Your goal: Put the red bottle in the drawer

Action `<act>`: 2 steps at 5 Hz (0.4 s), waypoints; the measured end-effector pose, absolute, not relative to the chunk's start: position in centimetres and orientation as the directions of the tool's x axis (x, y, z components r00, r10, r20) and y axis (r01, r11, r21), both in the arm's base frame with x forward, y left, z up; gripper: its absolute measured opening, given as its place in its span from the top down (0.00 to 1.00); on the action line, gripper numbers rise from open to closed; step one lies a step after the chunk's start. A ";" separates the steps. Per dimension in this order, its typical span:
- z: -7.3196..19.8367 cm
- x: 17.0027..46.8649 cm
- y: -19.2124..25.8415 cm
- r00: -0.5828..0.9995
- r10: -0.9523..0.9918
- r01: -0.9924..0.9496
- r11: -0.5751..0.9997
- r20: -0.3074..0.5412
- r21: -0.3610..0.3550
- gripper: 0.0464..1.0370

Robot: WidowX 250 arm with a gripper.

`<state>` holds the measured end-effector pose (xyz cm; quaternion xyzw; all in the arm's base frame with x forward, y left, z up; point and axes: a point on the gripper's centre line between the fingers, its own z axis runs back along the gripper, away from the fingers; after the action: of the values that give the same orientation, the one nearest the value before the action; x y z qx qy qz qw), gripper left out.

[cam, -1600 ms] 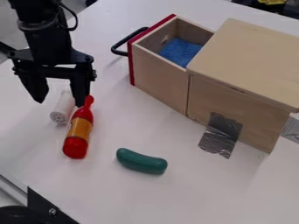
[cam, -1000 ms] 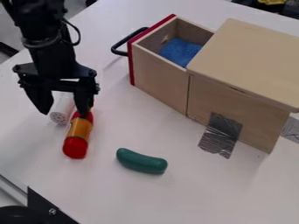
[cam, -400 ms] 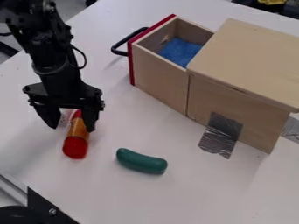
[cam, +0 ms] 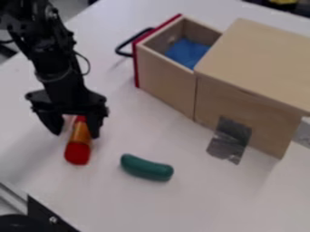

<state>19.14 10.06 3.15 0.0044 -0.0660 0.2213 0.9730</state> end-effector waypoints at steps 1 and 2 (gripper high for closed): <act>3.2 19.3 10.1 0.889 0.435 -0.437 0.899 0.144 -0.024 0.04; 2.5 19.4 10.3 0.882 0.450 -0.451 0.892 0.141 -0.024 0.04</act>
<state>19.41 10.33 2.54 0.0045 -0.0715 0.2322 0.9700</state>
